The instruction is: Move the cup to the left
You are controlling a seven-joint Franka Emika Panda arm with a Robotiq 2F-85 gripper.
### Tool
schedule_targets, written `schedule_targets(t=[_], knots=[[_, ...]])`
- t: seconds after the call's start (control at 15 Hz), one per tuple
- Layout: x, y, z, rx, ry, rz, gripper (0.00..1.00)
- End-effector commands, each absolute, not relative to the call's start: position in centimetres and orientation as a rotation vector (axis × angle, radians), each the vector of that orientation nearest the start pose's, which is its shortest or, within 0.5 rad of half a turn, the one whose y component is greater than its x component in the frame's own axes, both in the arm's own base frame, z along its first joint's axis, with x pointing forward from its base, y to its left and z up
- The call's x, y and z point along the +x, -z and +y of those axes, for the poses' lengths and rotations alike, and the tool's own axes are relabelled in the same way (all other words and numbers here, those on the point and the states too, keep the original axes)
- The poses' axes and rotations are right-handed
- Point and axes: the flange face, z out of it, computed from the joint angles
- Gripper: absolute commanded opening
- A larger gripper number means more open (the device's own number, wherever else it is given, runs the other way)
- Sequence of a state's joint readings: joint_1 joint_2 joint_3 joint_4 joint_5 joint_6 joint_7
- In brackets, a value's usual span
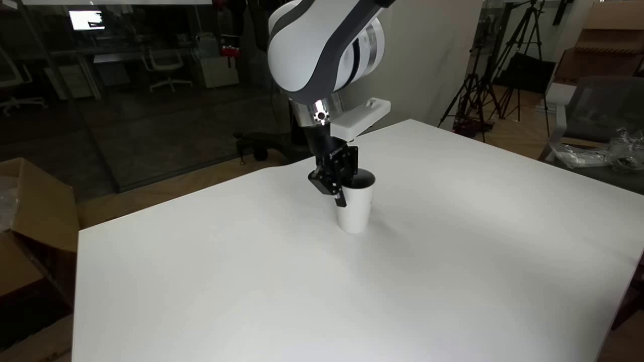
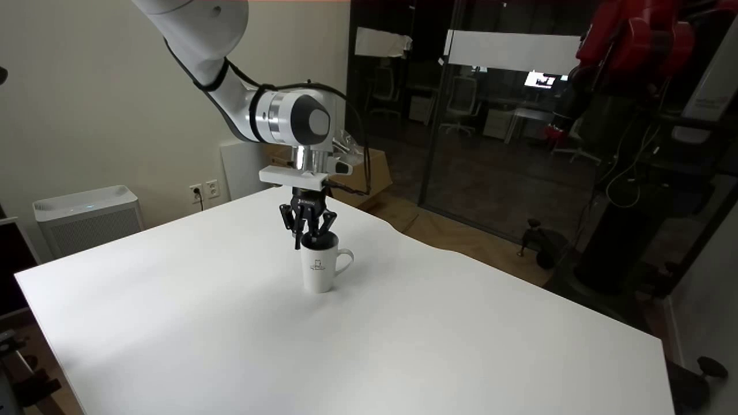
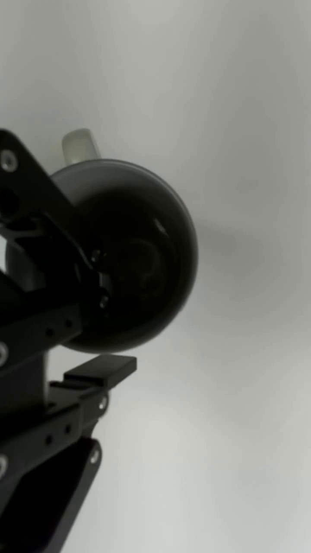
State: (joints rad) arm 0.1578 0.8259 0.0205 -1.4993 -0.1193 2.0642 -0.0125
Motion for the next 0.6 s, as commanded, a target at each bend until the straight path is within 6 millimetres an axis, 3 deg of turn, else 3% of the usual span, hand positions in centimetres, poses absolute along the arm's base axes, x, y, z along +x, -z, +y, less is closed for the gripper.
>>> schedule_targets(t=[0.0,0.33,0.53], knots=[[66.9,-17.7,11.3,-3.206,-0.372,-0.344,0.63],[66.6,-20.7,11.5,-3.234,-0.301,-0.324,0.97],[65.9,-22.9,11.6,-3.228,-0.281,-0.347,1.00]])
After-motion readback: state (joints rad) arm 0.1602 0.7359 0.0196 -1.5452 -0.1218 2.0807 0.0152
